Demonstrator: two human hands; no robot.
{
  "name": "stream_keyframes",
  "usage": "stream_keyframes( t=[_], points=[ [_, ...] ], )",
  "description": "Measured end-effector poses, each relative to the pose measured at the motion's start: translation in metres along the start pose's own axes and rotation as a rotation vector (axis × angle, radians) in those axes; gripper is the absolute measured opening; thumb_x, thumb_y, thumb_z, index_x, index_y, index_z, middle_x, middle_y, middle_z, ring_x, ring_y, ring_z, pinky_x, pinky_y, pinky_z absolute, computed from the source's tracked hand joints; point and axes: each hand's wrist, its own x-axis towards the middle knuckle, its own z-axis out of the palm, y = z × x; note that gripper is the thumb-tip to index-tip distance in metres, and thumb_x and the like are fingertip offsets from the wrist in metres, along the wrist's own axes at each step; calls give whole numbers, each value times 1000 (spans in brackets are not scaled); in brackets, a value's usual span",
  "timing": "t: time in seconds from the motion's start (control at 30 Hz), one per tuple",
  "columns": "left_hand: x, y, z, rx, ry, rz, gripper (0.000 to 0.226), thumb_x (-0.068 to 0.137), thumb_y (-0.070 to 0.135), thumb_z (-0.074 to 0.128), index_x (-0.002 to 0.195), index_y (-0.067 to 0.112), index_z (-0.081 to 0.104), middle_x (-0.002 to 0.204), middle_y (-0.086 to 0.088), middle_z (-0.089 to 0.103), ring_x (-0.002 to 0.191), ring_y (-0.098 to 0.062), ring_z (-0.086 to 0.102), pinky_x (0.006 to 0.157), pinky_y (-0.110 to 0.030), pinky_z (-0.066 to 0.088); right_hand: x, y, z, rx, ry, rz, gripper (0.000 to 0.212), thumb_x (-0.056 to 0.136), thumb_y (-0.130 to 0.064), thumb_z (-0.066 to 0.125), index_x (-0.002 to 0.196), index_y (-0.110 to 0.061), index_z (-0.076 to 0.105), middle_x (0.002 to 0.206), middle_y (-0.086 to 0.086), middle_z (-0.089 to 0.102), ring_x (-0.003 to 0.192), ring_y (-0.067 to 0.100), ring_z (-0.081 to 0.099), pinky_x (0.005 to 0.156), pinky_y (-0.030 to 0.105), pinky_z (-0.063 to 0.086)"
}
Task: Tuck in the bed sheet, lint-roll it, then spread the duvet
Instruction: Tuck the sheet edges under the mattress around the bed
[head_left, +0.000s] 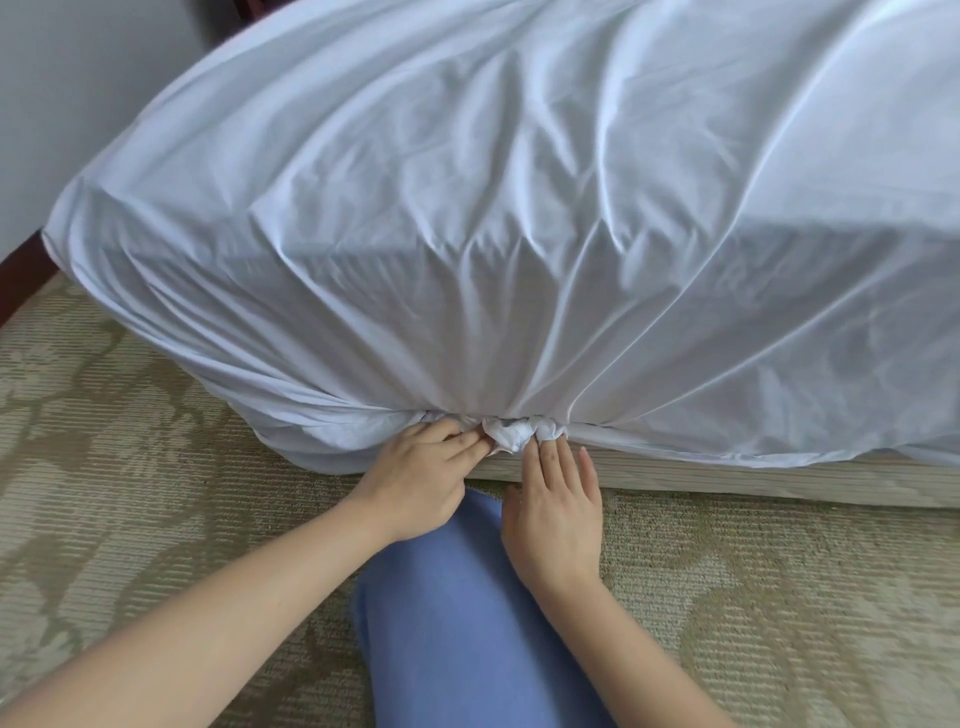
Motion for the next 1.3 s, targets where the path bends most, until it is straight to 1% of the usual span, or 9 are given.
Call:
stream_keyframes(
  t=[0.17,0.4,0.53,0.7,0.8,0.9,0.97,1.07,1.3],
  points=[
    [9,-7,0,31,148,86,34,81,7,44,99,3,73,99,-5,72,94,-22,64,84,-32,47,4,-4,-1,-59,-85,20,58,74,-22,37,121,0,63,127,15,62,122,29,56,106,45,26],
    [-5,-4,12,37,-83,-18,52,76,9,43,123,-1,63,127,-13,62,119,-26,57,113,-33,28,17,-3,-6,-71,-71,-5,56,73,-19,31,110,3,67,111,16,69,110,32,63,102,45,29],
    [3,5,10,19,-154,-117,56,75,13,40,126,2,60,129,-9,61,119,-23,57,107,-33,34,23,2,3,-131,-101,-42,56,72,-17,33,111,5,66,108,20,68,105,37,63,101,44,30],
    [24,8,9,-3,-210,-202,63,55,15,66,118,8,66,115,-3,68,102,-21,67,87,-32,53,54,-5,-4,-23,-89,58,35,62,-13,31,66,-11,66,61,5,65,62,26,64,70,32,51],
    [22,9,5,-36,-273,-180,72,68,10,61,139,9,48,139,-5,52,124,-23,53,105,-31,37,49,-2,-3,-73,-66,-6,34,60,-15,33,68,-10,66,63,5,64,64,27,63,68,33,51],
    [21,7,7,-60,-254,-209,68,85,9,45,150,16,27,155,3,29,141,-15,27,115,-24,15,47,3,-2,-106,-62,-8,29,49,-8,62,78,-10,66,72,6,66,73,28,64,76,37,46],
    [14,8,5,-59,-200,-190,63,80,10,39,143,12,43,147,1,44,135,-17,41,112,-28,28,36,4,-2,-57,-61,0,47,51,-9,71,98,-6,67,94,9,69,93,29,64,93,38,38],
    [-5,1,4,-11,-198,-202,59,74,17,33,124,8,63,129,-3,62,117,-19,60,97,-35,46,10,-7,-6,11,-66,-62,57,69,-18,46,122,-1,62,125,12,62,121,30,56,107,39,37],
    [-7,-11,-8,91,-252,-149,60,70,15,31,117,8,68,121,-3,67,109,-18,65,93,-38,51,10,-21,-10,79,-190,-72,63,71,-21,32,123,1,62,127,12,62,119,26,59,94,40,49]
  ],
)
